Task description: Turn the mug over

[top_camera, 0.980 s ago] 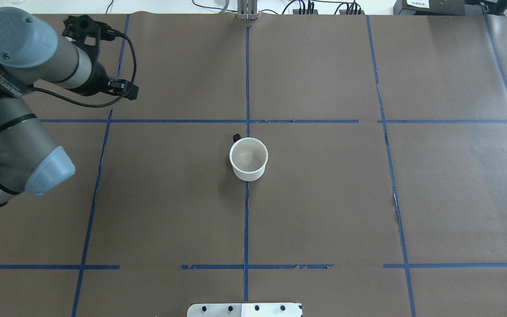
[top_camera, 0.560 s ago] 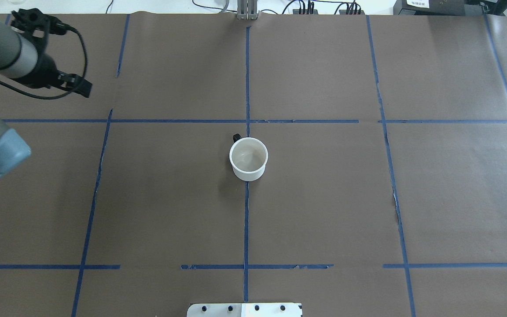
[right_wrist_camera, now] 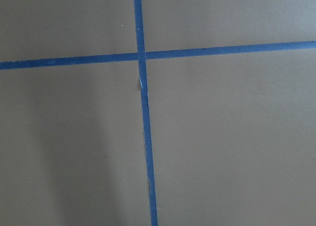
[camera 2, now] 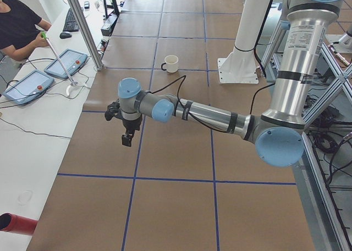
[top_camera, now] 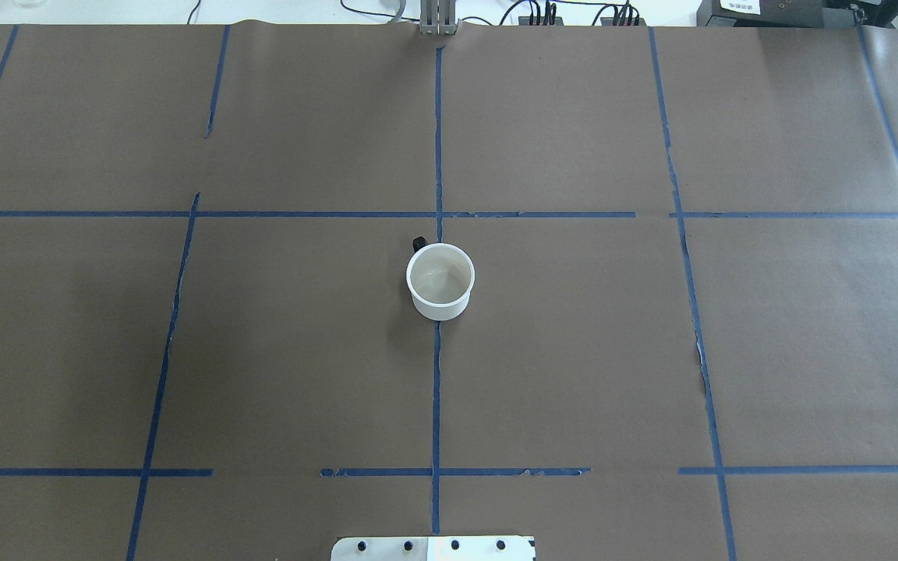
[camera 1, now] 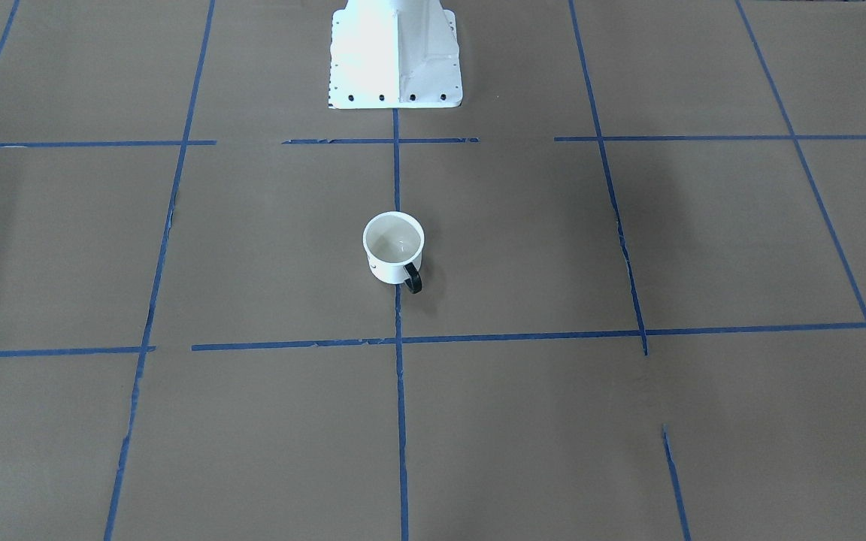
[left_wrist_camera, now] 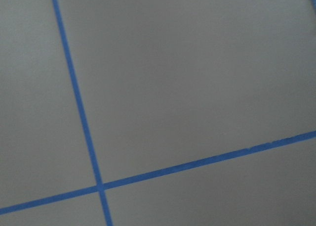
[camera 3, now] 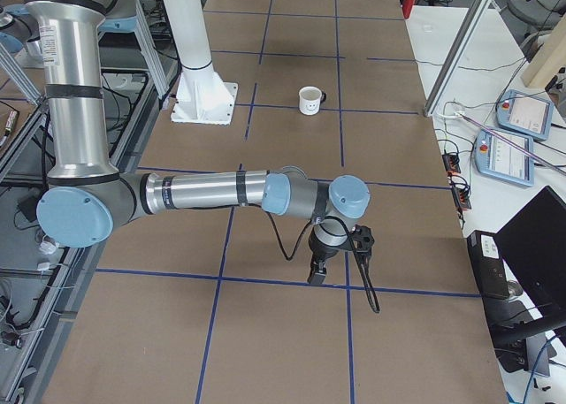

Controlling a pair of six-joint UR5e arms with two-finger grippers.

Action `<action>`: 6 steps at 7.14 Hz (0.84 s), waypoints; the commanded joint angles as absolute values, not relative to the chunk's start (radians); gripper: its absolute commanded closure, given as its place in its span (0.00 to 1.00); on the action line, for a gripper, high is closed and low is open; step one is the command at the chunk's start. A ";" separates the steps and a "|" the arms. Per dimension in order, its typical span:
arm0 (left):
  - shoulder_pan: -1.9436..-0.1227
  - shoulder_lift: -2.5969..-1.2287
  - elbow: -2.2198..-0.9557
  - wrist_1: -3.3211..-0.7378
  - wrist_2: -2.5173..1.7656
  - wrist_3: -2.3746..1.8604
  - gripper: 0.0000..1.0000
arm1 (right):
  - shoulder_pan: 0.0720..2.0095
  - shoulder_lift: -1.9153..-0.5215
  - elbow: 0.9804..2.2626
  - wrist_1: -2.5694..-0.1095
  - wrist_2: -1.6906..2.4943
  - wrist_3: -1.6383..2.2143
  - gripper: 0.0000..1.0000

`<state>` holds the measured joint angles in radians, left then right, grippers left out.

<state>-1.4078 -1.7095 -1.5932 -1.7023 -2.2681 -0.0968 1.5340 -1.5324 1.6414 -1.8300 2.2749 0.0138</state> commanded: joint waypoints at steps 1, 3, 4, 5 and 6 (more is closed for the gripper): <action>-1.474 -1.658 -1.554 -1.698 -2.299 -0.043 0.00 | 1.534 -1.532 1.643 -1.830 2.275 0.014 0.00; -1.497 -1.632 -1.540 -1.681 -2.302 -0.029 0.00 | 1.534 -1.532 1.643 -1.830 2.275 0.014 0.00; -1.523 -1.634 -1.542 -1.628 -2.303 -0.028 0.00 | 1.534 -1.532 1.641 -1.830 2.275 0.014 0.00; -1.543 -1.634 -1.543 -1.615 -2.303 -0.026 0.00 | 1.534 -1.532 1.641 -1.830 2.275 0.014 0.00; -1.548 -1.626 -1.542 -1.615 -2.304 -0.026 0.00 | 1.534 -1.532 1.641 -1.830 2.275 0.014 0.00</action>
<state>-1.5340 -1.6323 -1.5427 -1.6265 -2.3027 -0.0271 1.5340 -1.5325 1.6416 -1.8300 2.2749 0.0138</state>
